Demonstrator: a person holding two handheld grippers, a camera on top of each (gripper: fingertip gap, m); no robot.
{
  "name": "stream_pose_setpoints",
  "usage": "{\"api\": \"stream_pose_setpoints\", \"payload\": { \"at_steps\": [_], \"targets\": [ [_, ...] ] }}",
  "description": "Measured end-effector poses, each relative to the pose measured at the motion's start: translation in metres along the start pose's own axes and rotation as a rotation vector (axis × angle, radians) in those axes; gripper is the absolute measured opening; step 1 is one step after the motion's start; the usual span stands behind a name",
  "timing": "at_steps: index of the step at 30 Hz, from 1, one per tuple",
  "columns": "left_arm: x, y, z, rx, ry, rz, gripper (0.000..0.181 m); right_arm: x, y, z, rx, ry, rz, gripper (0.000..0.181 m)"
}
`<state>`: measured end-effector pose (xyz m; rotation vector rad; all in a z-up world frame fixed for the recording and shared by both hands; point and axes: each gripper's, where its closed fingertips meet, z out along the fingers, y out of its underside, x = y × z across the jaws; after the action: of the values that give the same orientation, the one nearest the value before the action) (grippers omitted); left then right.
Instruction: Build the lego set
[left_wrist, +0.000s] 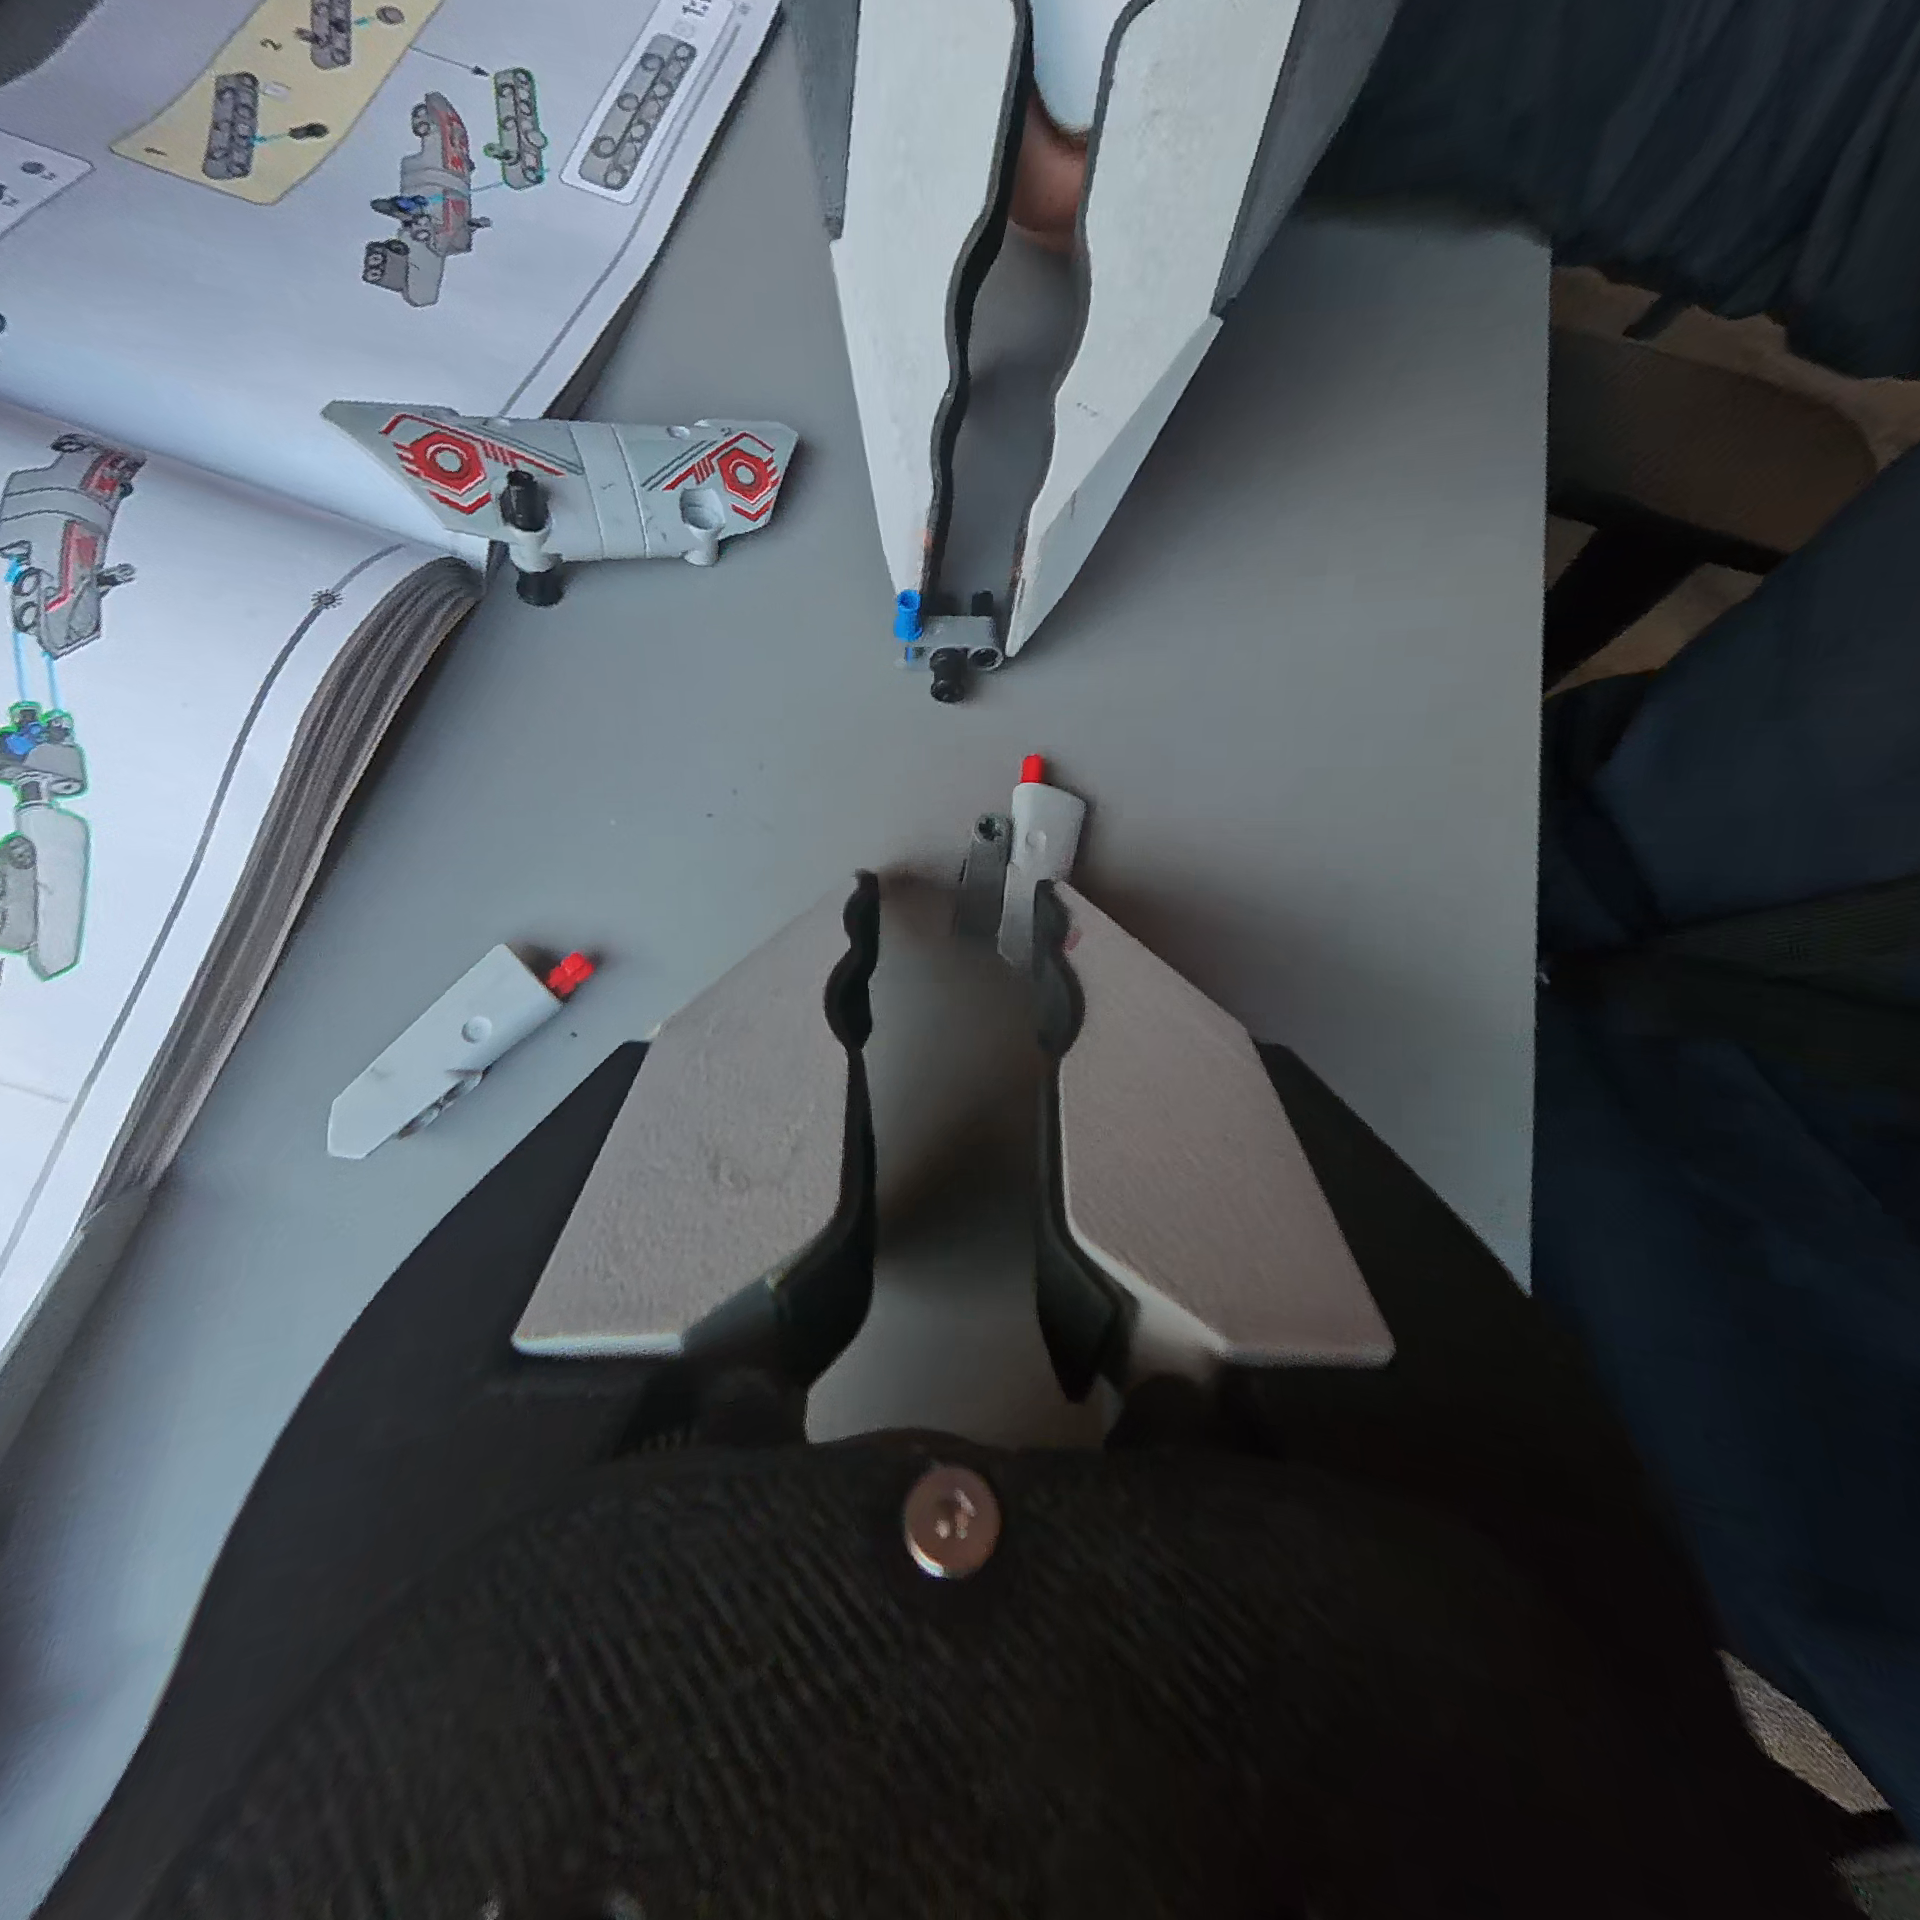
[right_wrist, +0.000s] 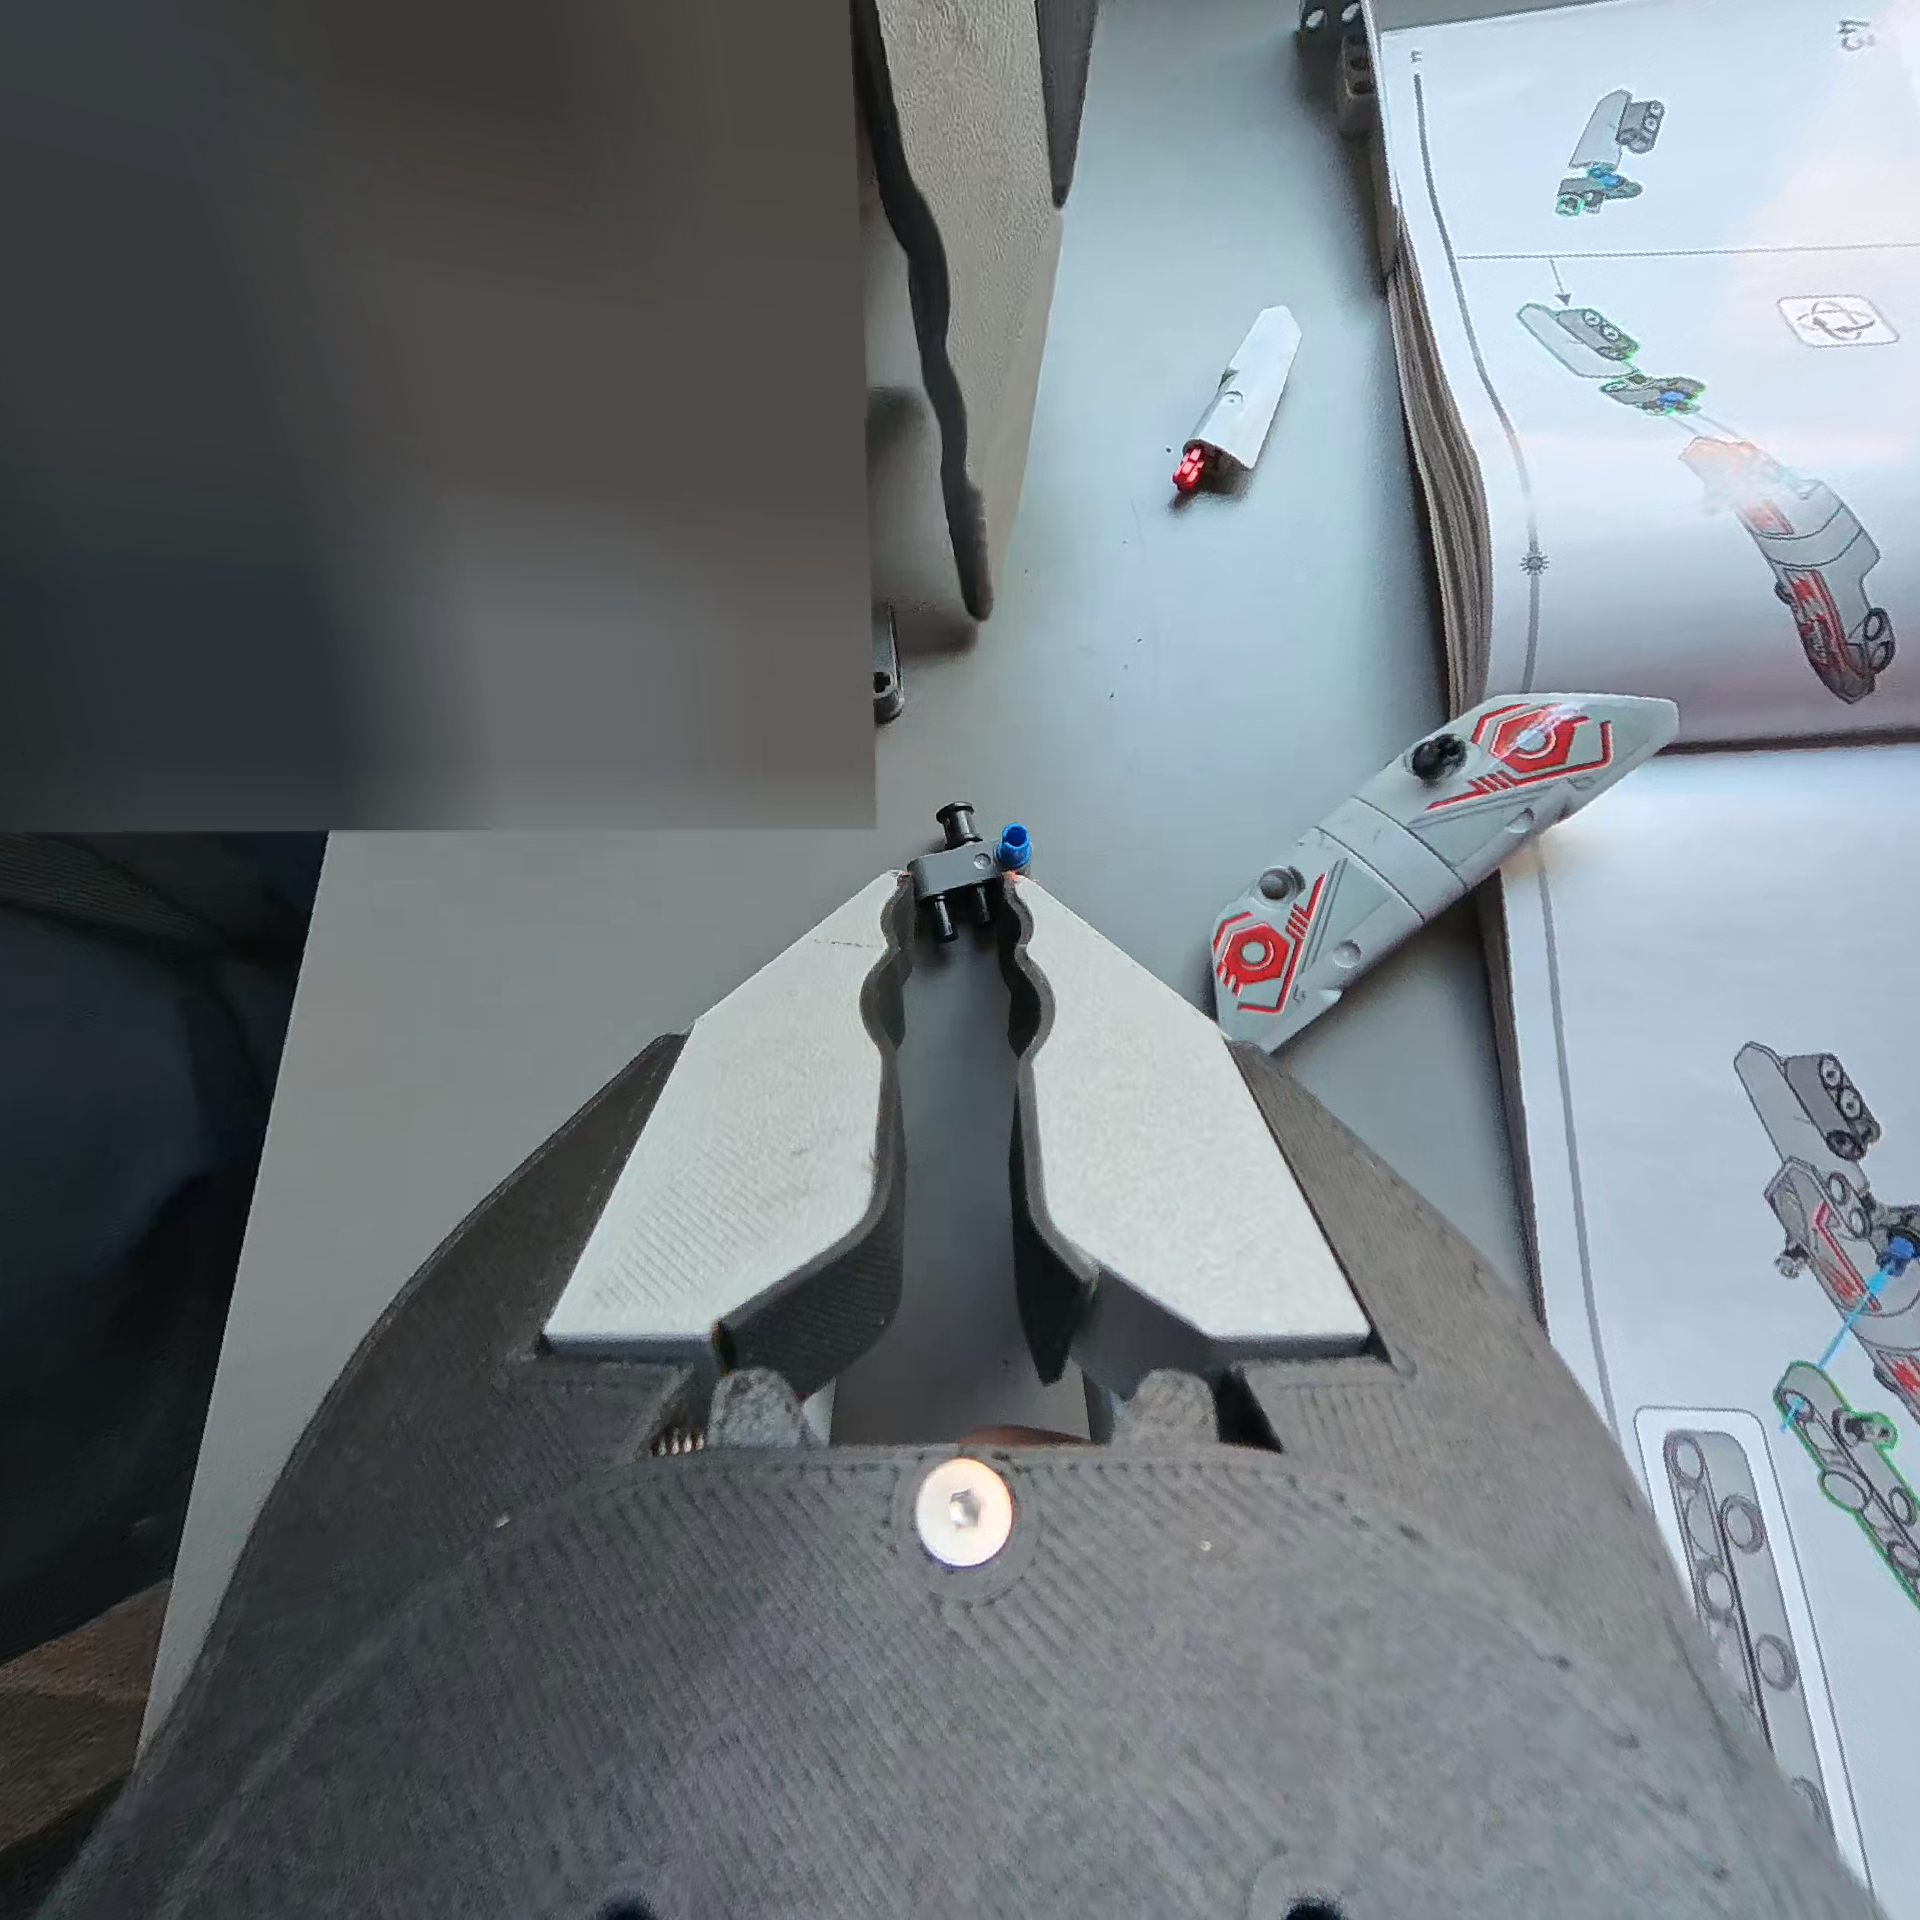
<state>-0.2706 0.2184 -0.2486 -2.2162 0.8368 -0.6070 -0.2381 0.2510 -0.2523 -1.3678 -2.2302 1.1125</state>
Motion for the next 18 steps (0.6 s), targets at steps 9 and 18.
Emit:
{"api": "stream_pose_setpoints", "payload": {
  "at_steps": [9, 18],
  "targets": [
    [0.012, -0.002, 0.008, -0.022, 0.058, 0.025, 0.016, -0.002, 0.004, -0.001, -0.040, 0.117, -0.157, 0.018],
    [0.012, -0.003, 0.009, -0.018, 0.021, 0.071, 0.016, -0.015, -0.028, -0.014, 0.099, 0.167, -0.202, 0.028]
  ]
}}
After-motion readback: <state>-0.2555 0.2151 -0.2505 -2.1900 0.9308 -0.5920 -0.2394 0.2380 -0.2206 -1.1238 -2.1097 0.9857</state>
